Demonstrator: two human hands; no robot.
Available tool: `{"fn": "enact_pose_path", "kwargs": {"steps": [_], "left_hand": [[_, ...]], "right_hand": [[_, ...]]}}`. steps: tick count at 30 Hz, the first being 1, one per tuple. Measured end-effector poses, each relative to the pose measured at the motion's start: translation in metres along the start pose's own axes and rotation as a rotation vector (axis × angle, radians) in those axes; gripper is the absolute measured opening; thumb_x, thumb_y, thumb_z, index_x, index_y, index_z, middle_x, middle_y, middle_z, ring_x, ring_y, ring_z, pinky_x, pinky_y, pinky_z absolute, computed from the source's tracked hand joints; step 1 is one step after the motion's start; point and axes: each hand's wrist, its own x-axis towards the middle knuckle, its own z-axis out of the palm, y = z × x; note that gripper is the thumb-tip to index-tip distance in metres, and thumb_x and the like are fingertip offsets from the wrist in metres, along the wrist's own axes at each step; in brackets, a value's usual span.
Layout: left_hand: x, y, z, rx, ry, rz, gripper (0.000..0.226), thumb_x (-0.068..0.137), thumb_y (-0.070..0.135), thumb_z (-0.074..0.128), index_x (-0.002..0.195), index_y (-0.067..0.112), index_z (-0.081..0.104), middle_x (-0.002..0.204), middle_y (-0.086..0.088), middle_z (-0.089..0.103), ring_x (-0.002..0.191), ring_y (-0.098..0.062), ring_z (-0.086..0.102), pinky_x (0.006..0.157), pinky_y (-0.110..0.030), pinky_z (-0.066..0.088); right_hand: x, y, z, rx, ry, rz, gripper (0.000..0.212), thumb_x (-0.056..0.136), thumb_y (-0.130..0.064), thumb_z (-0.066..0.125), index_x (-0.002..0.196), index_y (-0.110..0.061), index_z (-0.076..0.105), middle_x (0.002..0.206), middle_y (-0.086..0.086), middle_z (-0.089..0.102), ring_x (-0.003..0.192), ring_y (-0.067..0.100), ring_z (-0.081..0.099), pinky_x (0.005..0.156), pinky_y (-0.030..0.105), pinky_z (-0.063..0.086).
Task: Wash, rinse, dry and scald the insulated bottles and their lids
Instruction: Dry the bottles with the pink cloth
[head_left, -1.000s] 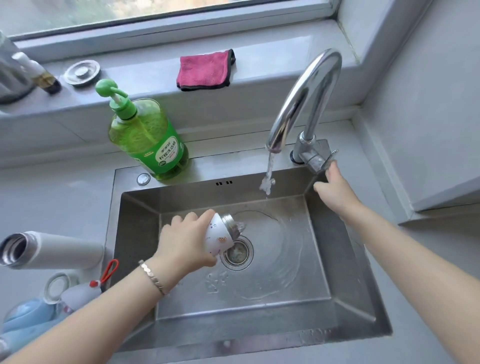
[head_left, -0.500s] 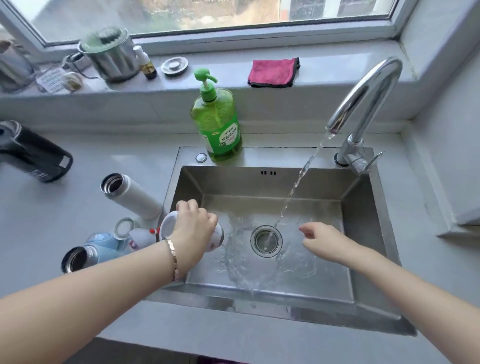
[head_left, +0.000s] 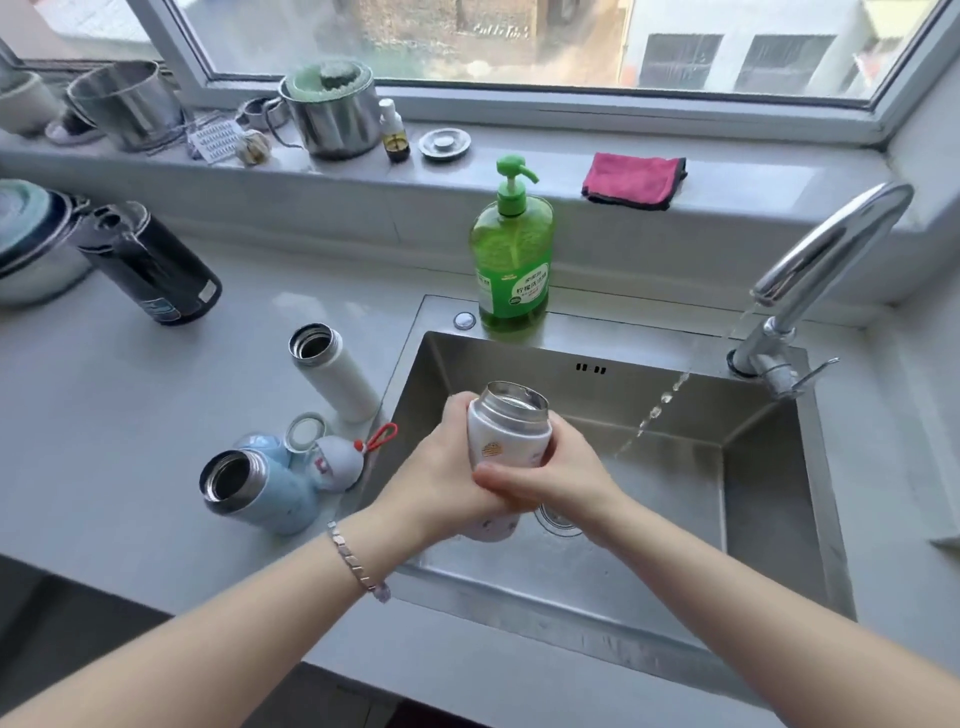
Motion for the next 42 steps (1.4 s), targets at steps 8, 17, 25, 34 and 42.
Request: {"fn": "enact_pose_path", "kwargs": {"steps": [8, 17, 25, 34, 42], "left_hand": [[0.041, -0.010, -0.093, 0.172, -0.115, 0.371, 0.010, 0.089, 0.035, 0.059, 0.094, 0.028, 0.062, 0.101, 0.020, 0.050, 0.105, 0.007, 0.043, 0.090, -0.004, 0.031], [0.121, -0.001, -0.154, 0.321, -0.120, 0.378, 0.032, 0.097, 0.029, 0.045, 0.072, 0.012, 0.054, 0.066, 0.004, 0.051, 0.069, -0.017, 0.047, 0.061, -0.029, 0.034], [0.184, 0.019, -0.196, 0.351, 0.079, 0.322, 0.031, 0.097, 0.033, 0.044, 0.074, 0.013, 0.053, 0.068, 0.007, 0.056, 0.069, -0.016, 0.051, 0.059, -0.029, 0.036], [0.218, 0.022, -0.206, 0.245, 0.121, 0.226, 0.036, 0.096, 0.034, 0.044, 0.080, 0.005, 0.060, 0.070, 0.003, 0.056, 0.067, -0.019, 0.051, 0.060, -0.030, 0.038], [0.231, 0.042, -0.220, 0.265, 0.114, 0.222, 0.037, 0.097, 0.036, 0.043, 0.082, 0.007, 0.059, 0.062, 0.008, 0.056, 0.056, -0.005, 0.049, 0.050, -0.025, 0.034]], "right_hand": [[0.030, -0.037, 0.034, -0.446, 0.115, -0.074, 0.056, 0.051, -0.029, 0.085, 0.100, -0.034, 0.058, 0.093, -0.013, 0.066, 0.086, 0.005, 0.062, 0.079, 0.030, 0.053], [0.103, -0.110, 0.020, -0.658, 0.258, -0.056, 0.084, 0.072, -0.041, 0.076, 0.141, -0.018, 0.034, 0.120, 0.001, 0.051, 0.108, 0.010, 0.050, 0.093, 0.016, 0.035], [0.217, -0.196, -0.036, -1.281, 0.419, 0.088, 0.059, 0.088, -0.046, 0.054, 0.140, -0.029, 0.032, 0.130, 0.010, 0.046, 0.115, 0.028, 0.050, 0.085, 0.037, 0.044], [0.227, -0.200, -0.044, -1.044, 0.485, -0.033, 0.031, 0.083, -0.036, 0.065, 0.106, -0.016, 0.060, 0.098, 0.004, 0.062, 0.094, 0.024, 0.058, 0.074, 0.031, 0.044], [0.227, -0.337, -0.067, -0.788, 0.739, -0.240, 0.031, 0.080, -0.030, 0.071, 0.078, 0.000, 0.063, 0.074, 0.014, 0.063, 0.066, 0.024, 0.061, 0.070, 0.039, 0.054]]}}
